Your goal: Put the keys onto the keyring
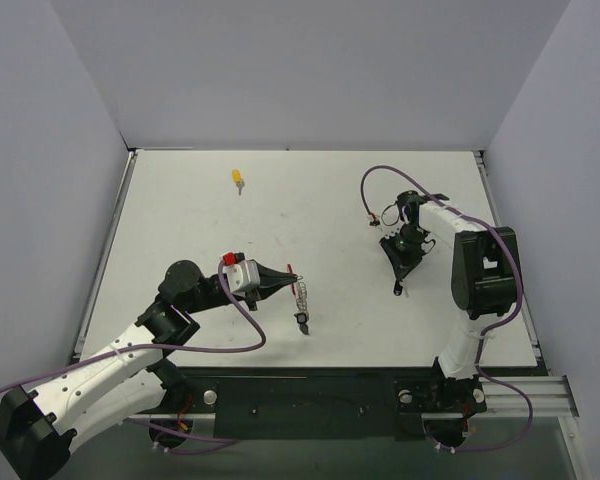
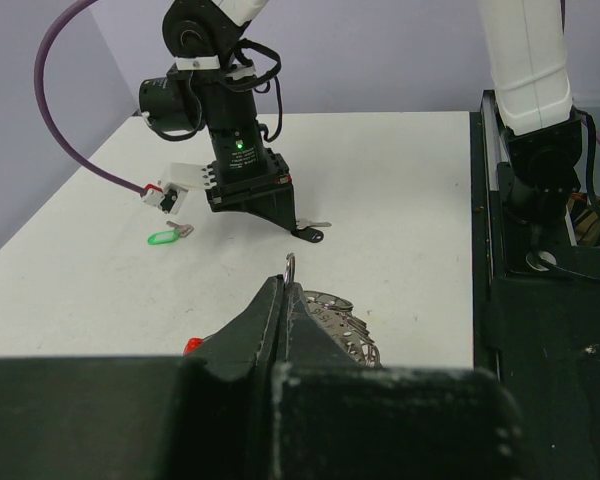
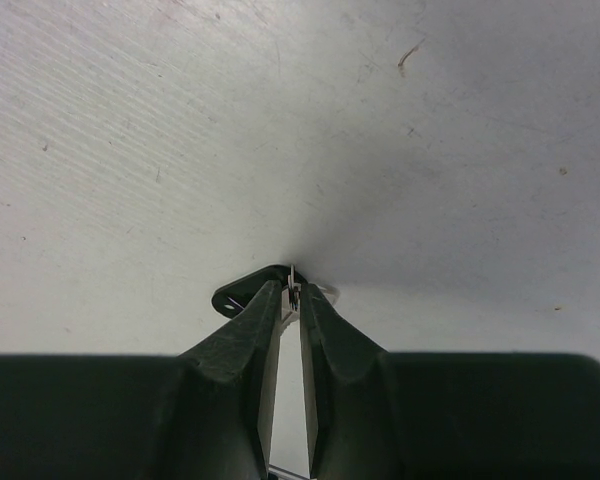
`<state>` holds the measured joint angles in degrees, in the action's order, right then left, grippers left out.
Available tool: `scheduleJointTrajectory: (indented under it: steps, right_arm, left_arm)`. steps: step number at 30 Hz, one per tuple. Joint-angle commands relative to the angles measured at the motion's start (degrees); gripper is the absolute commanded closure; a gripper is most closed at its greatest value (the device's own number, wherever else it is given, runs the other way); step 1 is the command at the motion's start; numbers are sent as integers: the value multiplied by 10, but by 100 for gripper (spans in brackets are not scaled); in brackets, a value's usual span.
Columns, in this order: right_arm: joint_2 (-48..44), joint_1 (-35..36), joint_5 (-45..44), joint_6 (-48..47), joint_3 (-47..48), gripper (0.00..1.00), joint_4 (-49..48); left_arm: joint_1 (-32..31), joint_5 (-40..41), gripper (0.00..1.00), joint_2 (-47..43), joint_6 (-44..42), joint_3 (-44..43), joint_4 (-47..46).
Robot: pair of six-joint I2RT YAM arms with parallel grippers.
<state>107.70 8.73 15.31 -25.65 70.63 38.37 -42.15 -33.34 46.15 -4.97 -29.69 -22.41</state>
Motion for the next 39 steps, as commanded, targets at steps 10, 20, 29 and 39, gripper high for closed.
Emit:
scheduleJointTrajectory:
  steps: [10, 20, 29, 39]
  right_arm:
    - [10, 7, -17, 2, 18, 92, 34]
    - [13, 8, -16, 2, 20, 100, 38]
    - [-43, -7, 32, -43, 31, 100, 69]
    - [-167, -49, 271, -231, 35, 100, 195]
  left_arm:
    - [3, -10, 100, -15, -1, -18, -24]
    - [4, -13, 100, -15, -2, -17, -25]
    - [4, -14, 100, -16, -2, -13, -29]
    - [8, -43, 100, -6, 33, 14, -118]
